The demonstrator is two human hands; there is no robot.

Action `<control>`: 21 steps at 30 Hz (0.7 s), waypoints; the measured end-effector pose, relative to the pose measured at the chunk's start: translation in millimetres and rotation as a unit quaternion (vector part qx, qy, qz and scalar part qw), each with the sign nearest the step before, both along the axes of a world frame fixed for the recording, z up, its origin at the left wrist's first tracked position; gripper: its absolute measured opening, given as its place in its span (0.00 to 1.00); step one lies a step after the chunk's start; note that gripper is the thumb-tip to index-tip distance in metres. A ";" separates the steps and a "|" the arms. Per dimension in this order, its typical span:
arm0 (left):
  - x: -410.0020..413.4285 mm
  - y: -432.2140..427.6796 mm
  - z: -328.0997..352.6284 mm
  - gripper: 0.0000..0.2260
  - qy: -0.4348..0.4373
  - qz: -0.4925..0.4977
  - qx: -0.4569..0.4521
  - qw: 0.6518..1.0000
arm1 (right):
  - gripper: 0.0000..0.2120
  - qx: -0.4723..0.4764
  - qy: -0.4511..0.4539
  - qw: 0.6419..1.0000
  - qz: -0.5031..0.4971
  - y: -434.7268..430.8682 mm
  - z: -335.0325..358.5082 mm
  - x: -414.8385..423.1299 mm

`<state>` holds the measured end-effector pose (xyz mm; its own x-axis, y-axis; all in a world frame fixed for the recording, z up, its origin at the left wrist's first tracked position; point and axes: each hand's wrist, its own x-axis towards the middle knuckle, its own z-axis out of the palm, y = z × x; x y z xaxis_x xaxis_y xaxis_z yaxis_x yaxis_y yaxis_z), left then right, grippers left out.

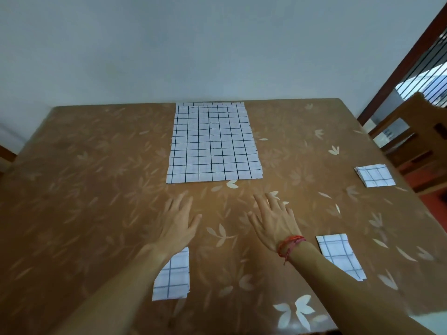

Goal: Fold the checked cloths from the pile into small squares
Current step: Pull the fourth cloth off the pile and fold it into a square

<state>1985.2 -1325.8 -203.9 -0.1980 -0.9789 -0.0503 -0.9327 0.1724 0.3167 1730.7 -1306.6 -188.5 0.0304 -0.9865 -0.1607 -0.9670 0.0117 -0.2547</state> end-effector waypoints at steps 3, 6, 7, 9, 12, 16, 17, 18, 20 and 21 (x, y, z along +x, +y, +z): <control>-0.9 -24.1 -13.6 0.25 -0.016 0.011 0.003 1.000 | 0.25 0.009 0.002 1.000 0.009 -30.3 -12.9 -3.1; 0.3 -45.4 -27.5 0.25 -0.033 0.024 0.018 0.999 | 0.24 0.011 0.012 1.000 0.021 -56.4 -25.8 -4.6; 0.5 -54.0 -33.7 0.25 -0.040 0.026 0.020 0.999 | 0.23 0.007 0.022 0.999 0.026 -67.0 -32.4 -5.1; 1.9 -71.1 -45.3 0.23 -0.044 0.027 0.020 0.998 | 0.22 0.010 0.030 0.999 0.026 -88.9 -44.5 -5.7; 5.9 -92.4 -64.4 0.23 -0.054 0.033 0.041 0.997 | 0.25 0.033 0.031 0.999 0.025 -115.2 -62.0 -6.2; 9.4 -118.3 -85.8 0.26 -0.062 0.041 0.061 0.995 | 0.24 0.023 0.032 0.999 0.029 -140.2 -83.1 -8.8; 9.8 -123.4 -89.2 0.26 -0.062 0.043 0.064 0.995 | 0.24 0.022 0.035 0.999 0.033 -145.1 -88.8 -9.7; 10.5 -127.0 -91.9 0.26 -0.061 0.047 0.069 0.995 | 0.24 0.024 0.041 0.998 0.039 -149.0 -93.6 -10.7; 11.7 -131.1 -96.4 0.26 -0.057 0.062 0.085 0.993 | 0.25 0.032 0.056 0.996 0.055 -154.8 -101.2 -12.5; 12.3 -131.8 -98.3 0.27 -0.059 0.067 0.095 0.992 | 0.25 0.037 0.062 0.995 0.063 -157.1 -103.8 -12.9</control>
